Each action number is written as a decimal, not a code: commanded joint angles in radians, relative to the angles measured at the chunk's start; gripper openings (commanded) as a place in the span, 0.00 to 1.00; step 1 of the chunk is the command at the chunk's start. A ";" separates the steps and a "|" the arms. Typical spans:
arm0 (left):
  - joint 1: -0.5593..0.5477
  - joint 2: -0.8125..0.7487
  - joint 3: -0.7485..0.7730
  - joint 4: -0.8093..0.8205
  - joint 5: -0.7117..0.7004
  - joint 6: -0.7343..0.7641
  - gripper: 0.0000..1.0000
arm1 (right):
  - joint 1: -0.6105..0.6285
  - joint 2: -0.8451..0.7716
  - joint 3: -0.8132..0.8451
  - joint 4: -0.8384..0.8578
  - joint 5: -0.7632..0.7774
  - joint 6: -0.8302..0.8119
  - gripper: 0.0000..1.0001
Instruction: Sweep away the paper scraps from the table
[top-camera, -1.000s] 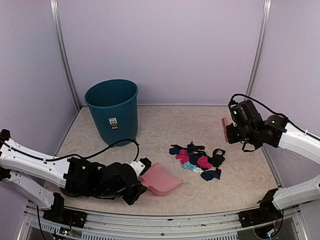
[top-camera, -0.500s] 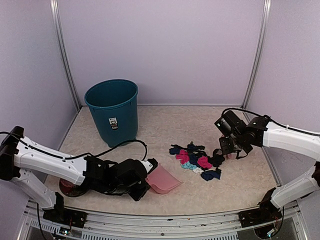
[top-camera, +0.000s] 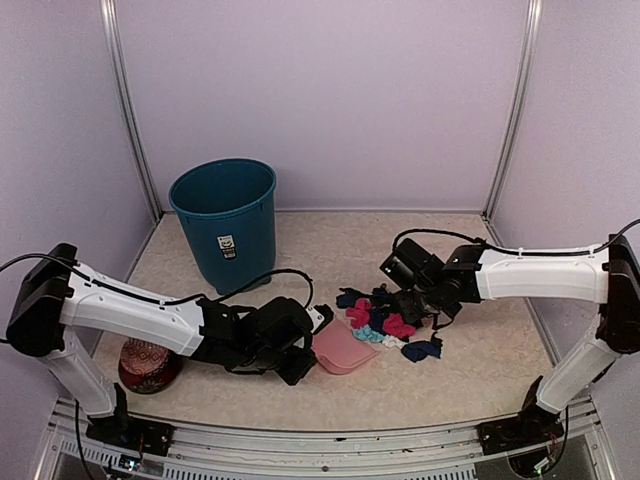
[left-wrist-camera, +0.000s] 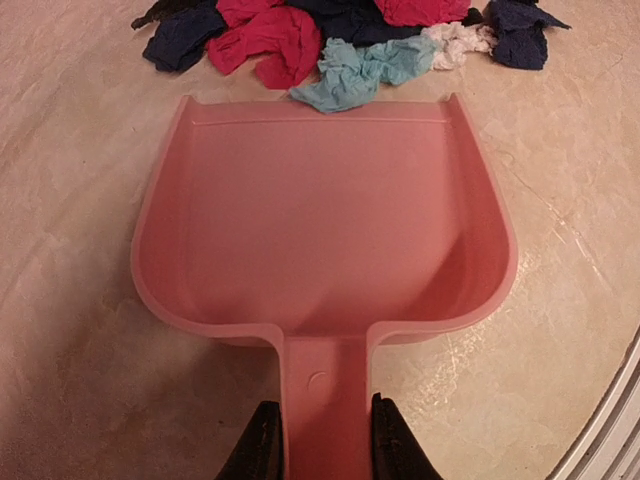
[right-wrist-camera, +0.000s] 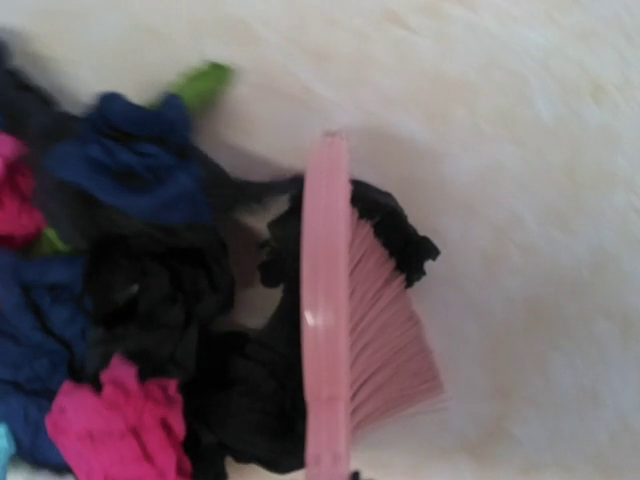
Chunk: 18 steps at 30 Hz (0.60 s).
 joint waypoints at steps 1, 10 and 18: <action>0.020 0.040 0.025 0.019 0.042 0.044 0.00 | 0.057 0.066 0.034 0.134 -0.112 -0.100 0.00; 0.025 0.067 0.008 0.053 0.043 0.039 0.00 | 0.140 0.124 0.042 0.206 -0.212 -0.266 0.00; 0.025 0.068 -0.058 0.126 0.012 -0.008 0.00 | 0.210 0.097 0.041 0.196 -0.260 -0.334 0.00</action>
